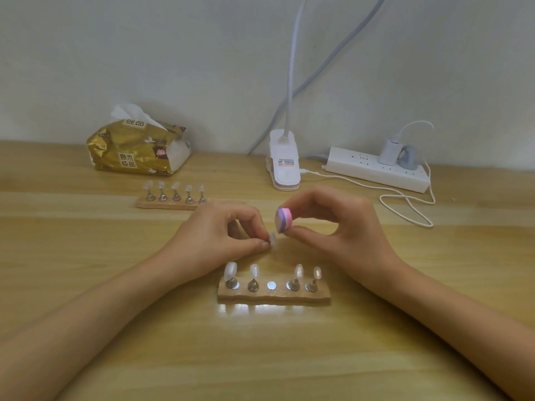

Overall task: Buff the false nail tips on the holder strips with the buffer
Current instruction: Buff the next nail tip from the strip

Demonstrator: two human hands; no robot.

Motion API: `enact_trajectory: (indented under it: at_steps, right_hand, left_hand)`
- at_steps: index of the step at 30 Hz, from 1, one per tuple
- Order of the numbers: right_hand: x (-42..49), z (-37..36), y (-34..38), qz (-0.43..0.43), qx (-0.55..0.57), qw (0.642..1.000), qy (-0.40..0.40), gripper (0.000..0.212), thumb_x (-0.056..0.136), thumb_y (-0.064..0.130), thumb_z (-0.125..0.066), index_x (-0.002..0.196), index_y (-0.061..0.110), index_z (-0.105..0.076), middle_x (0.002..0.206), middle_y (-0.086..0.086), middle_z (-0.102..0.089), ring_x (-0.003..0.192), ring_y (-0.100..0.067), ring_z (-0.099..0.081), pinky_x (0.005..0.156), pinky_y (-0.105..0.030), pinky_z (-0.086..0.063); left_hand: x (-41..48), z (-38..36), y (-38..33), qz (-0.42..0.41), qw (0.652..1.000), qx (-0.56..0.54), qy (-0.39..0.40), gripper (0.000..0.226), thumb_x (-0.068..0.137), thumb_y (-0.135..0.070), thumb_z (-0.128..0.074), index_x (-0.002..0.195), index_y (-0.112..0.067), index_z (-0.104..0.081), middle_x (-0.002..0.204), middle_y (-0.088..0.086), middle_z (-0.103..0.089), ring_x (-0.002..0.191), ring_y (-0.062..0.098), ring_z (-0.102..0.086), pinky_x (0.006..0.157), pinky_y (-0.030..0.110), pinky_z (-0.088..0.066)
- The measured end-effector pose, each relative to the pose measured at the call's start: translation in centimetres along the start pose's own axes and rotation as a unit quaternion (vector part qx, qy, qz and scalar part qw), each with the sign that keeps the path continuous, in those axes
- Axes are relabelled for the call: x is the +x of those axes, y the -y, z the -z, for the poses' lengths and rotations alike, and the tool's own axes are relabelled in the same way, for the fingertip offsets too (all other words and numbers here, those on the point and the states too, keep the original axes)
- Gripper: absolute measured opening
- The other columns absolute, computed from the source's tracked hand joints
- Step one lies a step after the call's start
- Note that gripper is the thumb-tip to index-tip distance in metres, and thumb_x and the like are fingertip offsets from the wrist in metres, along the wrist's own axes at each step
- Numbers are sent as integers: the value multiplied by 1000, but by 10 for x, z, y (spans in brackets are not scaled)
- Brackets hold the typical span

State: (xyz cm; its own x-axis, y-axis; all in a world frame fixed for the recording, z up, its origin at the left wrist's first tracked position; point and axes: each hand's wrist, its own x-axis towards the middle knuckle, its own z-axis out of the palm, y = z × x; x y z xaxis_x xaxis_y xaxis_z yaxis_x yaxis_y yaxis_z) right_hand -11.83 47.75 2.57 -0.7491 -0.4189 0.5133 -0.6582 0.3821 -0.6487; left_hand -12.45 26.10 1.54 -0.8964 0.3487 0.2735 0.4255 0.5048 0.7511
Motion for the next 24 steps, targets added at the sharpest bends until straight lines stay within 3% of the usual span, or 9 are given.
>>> enact_trajectory:
  at_steps: [3, 10, 14, 16, 19, 22, 24]
  right_hand:
    - [-1, -2, 1, -22, 11, 999, 34, 14, 82, 0, -79, 93, 4, -71, 90, -3, -75, 89, -13, -73, 89, -33, -58]
    - [0, -1, 1, -16, 2, 999, 31, 14, 83, -3, -77, 94, 4, -71, 91, -2, -75, 90, -13, -73, 89, -33, -58]
    - [0, -2, 0, 9, -8, 1000, 14, 12, 85, 0, -77, 94, 4, -70, 91, -1, -75, 91, -14, -73, 89, -30, -57]
    - [0, -2, 0, -12, -1, 999, 31, 10, 85, 2, -77, 93, 3, -70, 90, -3, -75, 89, -14, -73, 88, -32, -58]
    - [0, -2, 1, 14, -11, 1000, 0, 14, 83, -1, -78, 94, 3, -70, 90, 0, -75, 89, -11, -73, 87, -23, -56]
    - [0, -3, 2, 2, -15, 1000, 24, 10, 85, 2, -77, 92, 2, -69, 90, -3, -75, 88, -13, -72, 87, -30, -57]
    - [-1, -2, 2, 9, -19, 1000, 18, 9, 86, 5, -77, 91, 3, -70, 89, -1, -75, 87, -11, -72, 86, -27, -57]
  left_hand:
    - [-1, 0, 1, -2, 1000, -9, 2, 16, 73, -16, -84, 69, -25, -71, 74, -14, -68, 57, 1, -57, 59, 23, -43]
    - [0, -1, 2, -1, 1000, -8, 3, 17, 74, -18, -84, 69, -27, -70, 75, -16, -68, 57, 1, -55, 62, 27, -43]
    - [1, -1, 3, 0, 1000, -13, 2, 14, 71, -27, -84, 71, -30, -70, 75, -16, -68, 57, 1, -55, 62, 29, -44]
    - [1, 0, 3, -2, 1000, -11, 6, 17, 73, -21, -85, 71, -29, -70, 76, -15, -68, 57, 1, -57, 61, 27, -44]
    - [1, 0, 3, -4, 1000, -6, 6, 18, 74, -18, -84, 72, -30, -71, 77, -15, -68, 58, 1, -57, 61, 28, -45]
    - [1, -1, 3, -1, 1000, -8, 3, 19, 74, -16, -84, 72, -28, -70, 75, -16, -68, 57, 1, -57, 60, 24, -43]
    - [0, -1, 2, -3, 1000, -11, 7, 18, 74, -16, -84, 72, -28, -70, 76, -16, -68, 57, 1, -57, 60, 22, -42]
